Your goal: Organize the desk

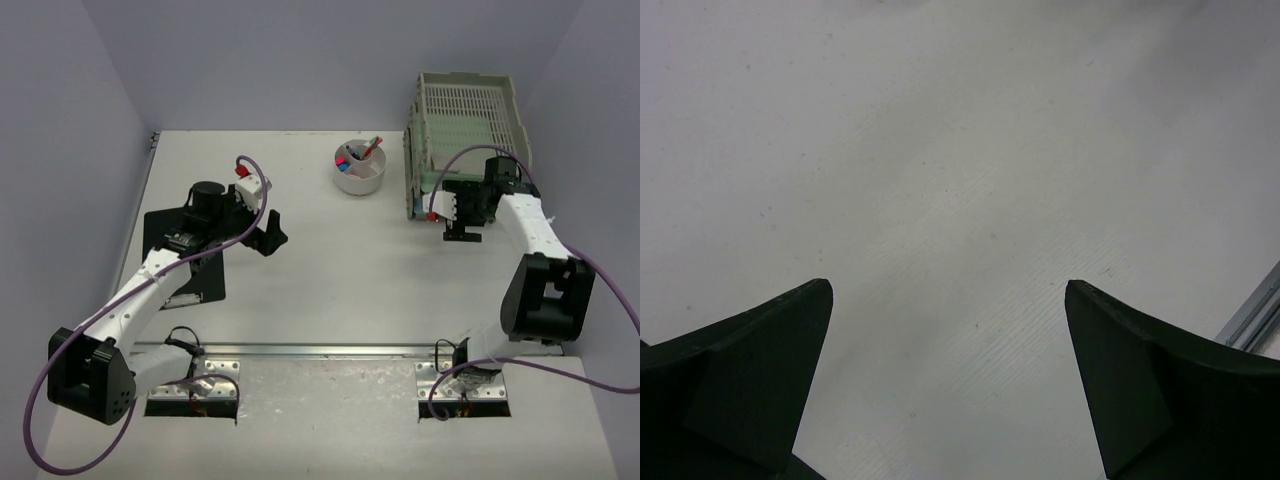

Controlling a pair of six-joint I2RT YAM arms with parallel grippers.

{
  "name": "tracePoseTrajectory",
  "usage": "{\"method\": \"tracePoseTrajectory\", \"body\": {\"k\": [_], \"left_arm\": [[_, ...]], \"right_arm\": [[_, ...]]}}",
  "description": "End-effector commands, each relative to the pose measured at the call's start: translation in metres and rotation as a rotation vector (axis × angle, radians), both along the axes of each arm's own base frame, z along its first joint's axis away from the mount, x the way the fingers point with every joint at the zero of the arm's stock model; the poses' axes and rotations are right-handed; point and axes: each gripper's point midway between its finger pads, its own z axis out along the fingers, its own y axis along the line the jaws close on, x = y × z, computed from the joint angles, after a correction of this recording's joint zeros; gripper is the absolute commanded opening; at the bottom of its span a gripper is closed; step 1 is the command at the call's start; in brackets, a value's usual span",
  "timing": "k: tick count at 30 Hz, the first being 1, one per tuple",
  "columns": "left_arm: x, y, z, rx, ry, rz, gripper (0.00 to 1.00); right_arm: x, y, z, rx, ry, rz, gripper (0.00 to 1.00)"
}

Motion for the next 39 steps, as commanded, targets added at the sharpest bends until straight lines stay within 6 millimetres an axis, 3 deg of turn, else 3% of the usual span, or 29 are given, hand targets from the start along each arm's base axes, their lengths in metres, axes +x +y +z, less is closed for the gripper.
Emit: {"method": "tracePoseTrajectory", "body": {"k": [1,6,8,11,15,20,25,28,31,35,39], "left_arm": [[0.002,0.009,0.009,0.001,-0.034,0.056,1.0],[0.004,0.043,-0.016,0.165,0.0,0.183,1.0],[-0.008,0.052,-0.038,0.276,0.055,0.114,1.0],[-0.032,0.083,-0.077,0.45,0.143,0.002,0.97],[-0.062,0.12,-0.114,0.55,0.239,-0.096,0.91],[-0.083,0.185,-0.13,0.658,0.276,-0.193,0.8],[-0.092,0.226,-0.138,0.744,0.277,-0.241,0.77],[-0.091,0.242,-0.144,0.79,0.221,-0.287,0.78],[-0.102,0.251,-0.162,0.833,0.174,-0.383,0.77],[-0.124,0.237,-0.183,0.809,0.154,-0.541,0.76],[-0.122,0.225,-0.188,0.774,0.091,-0.573,0.75]], "right_arm": [[-0.021,0.018,0.037,0.054,-0.056,0.044,0.99],[-0.051,0.035,0.057,0.09,-0.084,0.083,0.99],[-0.063,0.044,0.058,0.112,-0.085,0.098,0.99],[-0.077,0.058,0.051,0.148,-0.047,0.091,0.99],[-0.088,0.074,0.046,0.188,-0.001,0.076,0.99],[-0.098,0.09,0.036,0.237,0.051,0.048,0.99],[-0.099,0.102,0.027,0.269,0.069,0.05,0.99],[-0.1,0.105,0.026,0.285,0.074,0.044,0.99],[-0.104,0.108,0.026,0.311,0.08,0.047,0.99],[-0.107,0.11,0.025,0.318,0.069,0.053,0.99],[-0.11,0.11,0.022,0.318,0.069,0.056,0.99]]}}
